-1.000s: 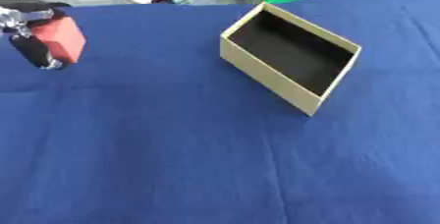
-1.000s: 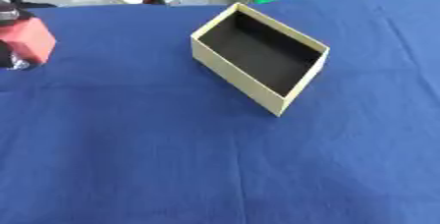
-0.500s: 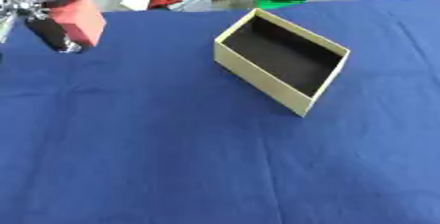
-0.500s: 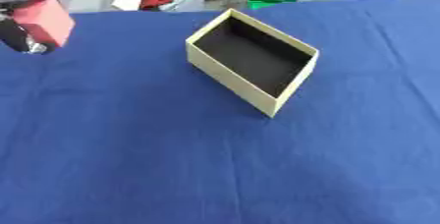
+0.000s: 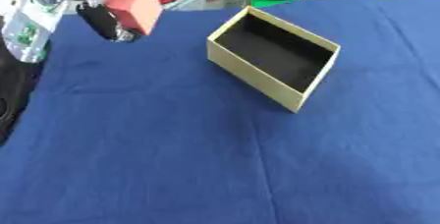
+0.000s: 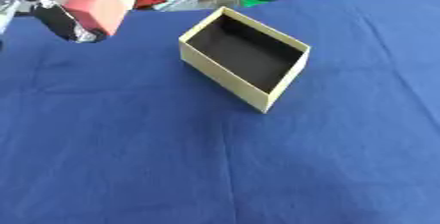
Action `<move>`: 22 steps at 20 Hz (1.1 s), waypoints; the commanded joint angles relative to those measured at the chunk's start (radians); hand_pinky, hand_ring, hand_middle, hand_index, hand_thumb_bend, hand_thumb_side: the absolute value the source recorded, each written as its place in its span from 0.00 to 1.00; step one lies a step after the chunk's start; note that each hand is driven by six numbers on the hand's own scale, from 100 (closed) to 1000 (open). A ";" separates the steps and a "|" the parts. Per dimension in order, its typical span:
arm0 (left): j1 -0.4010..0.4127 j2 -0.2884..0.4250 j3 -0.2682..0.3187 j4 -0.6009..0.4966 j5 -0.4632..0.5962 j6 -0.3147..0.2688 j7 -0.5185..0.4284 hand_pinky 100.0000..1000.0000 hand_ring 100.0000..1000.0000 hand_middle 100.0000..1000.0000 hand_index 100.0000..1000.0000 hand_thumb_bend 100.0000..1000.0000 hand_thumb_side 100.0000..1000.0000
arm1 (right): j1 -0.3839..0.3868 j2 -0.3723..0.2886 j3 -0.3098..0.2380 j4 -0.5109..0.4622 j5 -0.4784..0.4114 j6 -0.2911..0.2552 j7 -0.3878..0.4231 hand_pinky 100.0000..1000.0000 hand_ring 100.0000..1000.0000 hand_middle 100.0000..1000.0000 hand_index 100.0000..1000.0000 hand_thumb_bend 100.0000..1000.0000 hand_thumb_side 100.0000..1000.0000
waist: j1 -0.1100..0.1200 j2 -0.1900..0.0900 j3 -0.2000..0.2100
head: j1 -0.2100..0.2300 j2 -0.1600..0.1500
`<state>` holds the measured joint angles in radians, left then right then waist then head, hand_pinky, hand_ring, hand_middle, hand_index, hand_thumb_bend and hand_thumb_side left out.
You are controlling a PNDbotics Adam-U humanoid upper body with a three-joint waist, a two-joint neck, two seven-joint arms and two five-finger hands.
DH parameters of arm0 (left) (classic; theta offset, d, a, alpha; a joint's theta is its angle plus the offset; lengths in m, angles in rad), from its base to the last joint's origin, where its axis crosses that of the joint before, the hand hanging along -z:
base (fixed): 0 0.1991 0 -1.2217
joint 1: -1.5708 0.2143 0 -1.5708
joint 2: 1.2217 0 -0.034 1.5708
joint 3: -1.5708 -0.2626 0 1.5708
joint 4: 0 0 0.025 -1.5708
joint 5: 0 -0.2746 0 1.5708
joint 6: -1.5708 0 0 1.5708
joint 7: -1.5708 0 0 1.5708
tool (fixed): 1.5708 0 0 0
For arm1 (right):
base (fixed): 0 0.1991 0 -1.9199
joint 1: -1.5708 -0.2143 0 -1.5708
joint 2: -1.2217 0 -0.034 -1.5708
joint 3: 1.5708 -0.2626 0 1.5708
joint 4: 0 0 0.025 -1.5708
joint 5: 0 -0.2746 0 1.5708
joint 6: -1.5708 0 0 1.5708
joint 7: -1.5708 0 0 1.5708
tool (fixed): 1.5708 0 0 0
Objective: Pick up objects on the table and place them in the box.
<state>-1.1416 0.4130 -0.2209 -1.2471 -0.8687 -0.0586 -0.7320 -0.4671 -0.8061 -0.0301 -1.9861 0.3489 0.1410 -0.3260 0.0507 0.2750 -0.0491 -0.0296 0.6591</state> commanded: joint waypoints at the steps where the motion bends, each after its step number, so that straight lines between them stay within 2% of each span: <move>1: -0.037 -0.019 -0.012 -0.030 0.009 0.014 0.016 0.72 0.80 0.78 0.85 0.07 0.00 | -0.025 -0.015 -0.004 -0.014 -0.010 -0.005 0.006 0.83 0.80 0.81 0.84 0.00 0.98 | -0.002 -0.022 -0.008 | 0.017 -0.007; 9: -0.071 -0.092 -0.029 -0.022 0.001 0.041 0.094 0.71 0.80 0.78 0.86 0.00 0.00 | -0.076 0.002 0.009 -0.014 -0.017 -0.017 0.016 0.83 0.79 0.81 0.84 0.00 0.98 | 0.009 0.000 -0.061 | 0.057 -0.042; 15: -0.088 -0.128 -0.041 0.001 -0.006 0.061 0.196 0.70 0.79 0.78 0.86 0.00 0.00 | -0.112 0.019 0.028 -0.014 -0.024 -0.026 0.035 0.83 0.80 0.81 0.84 0.00 0.98 | 0.024 0.015 -0.098 | 0.080 -0.050; 22: -0.079 -0.147 -0.034 0.052 -0.019 0.084 0.282 0.69 0.79 0.78 0.87 0.00 0.00 | -0.142 0.036 0.046 -0.014 -0.031 -0.031 0.057 0.83 0.80 0.80 0.84 0.00 0.98 | 0.047 0.031 -0.157 | 0.134 -0.070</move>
<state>-1.2009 0.2620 -0.2662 -1.1930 -0.8852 0.0220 -0.4688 -0.5921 -0.7536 0.0204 -1.9861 0.3236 0.1105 -0.2735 0.1066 0.3262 -0.2100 0.0930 0.6026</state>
